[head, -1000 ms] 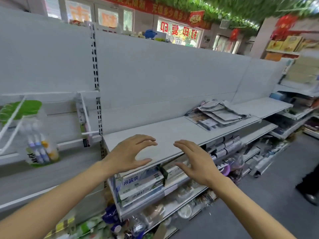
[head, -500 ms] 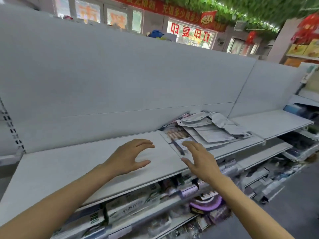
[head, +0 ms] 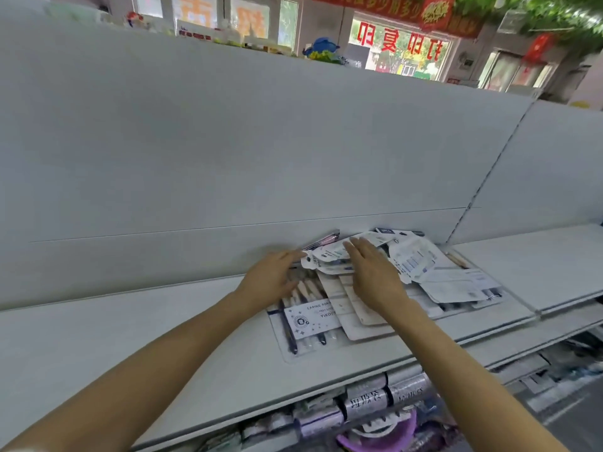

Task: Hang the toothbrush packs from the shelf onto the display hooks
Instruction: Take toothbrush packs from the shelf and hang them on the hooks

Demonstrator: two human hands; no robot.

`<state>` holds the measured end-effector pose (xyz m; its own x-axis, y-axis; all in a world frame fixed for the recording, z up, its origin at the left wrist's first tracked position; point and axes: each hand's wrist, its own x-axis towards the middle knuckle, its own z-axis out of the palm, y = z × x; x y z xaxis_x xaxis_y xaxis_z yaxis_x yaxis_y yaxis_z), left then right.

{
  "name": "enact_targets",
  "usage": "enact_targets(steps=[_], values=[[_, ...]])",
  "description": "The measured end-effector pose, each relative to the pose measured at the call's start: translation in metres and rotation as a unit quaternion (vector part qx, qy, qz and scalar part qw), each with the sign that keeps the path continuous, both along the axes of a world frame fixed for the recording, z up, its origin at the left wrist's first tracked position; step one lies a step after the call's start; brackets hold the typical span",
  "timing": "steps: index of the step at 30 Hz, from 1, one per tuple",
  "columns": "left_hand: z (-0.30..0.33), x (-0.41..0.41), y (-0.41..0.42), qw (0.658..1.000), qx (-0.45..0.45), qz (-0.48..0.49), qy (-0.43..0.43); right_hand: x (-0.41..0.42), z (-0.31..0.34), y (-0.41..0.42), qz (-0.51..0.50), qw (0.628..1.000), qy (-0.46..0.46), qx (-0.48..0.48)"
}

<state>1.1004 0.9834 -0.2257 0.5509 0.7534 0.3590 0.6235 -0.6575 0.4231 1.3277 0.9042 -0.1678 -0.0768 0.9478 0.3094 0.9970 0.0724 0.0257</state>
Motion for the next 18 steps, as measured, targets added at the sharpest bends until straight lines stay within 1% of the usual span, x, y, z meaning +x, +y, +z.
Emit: enact_targets(steps=[2, 6, 8, 11, 13, 15, 18], values=[[-0.009, 0.016, 0.005, 1.000, 0.002, 0.008, -0.025, 0.002, -0.004, 0.009, 0.001, 1.000, 0.001, -0.030], [-0.019, 0.033, 0.005, 0.995, 0.003, 0.024, -0.101, 0.004, -0.018, 0.020, 0.011, 0.999, -0.006, 0.032], [-0.019, 0.035, 0.001, 0.989, 0.007, 0.048, -0.136, 0.002, -0.017, 0.018, 0.019, 0.999, 0.005, 0.042], [-0.011, 0.031, -0.006, 0.979, 0.024, 0.081, -0.183, -0.003, -0.010, 0.012, 0.031, 0.996, 0.027, 0.084], [0.000, 0.024, -0.011, 0.968, 0.035, 0.095, -0.229, -0.010, -0.002, 0.006, 0.030, 0.992, 0.059, 0.109], [0.015, 0.016, -0.016, 0.951, 0.028, 0.092, -0.293, -0.019, 0.004, 0.000, 0.024, 0.986, 0.106, 0.124], [0.043, 0.003, -0.029, 0.922, -0.027, 0.046, -0.383, -0.034, 0.015, -0.008, 0.034, 0.968, 0.197, 0.154]])
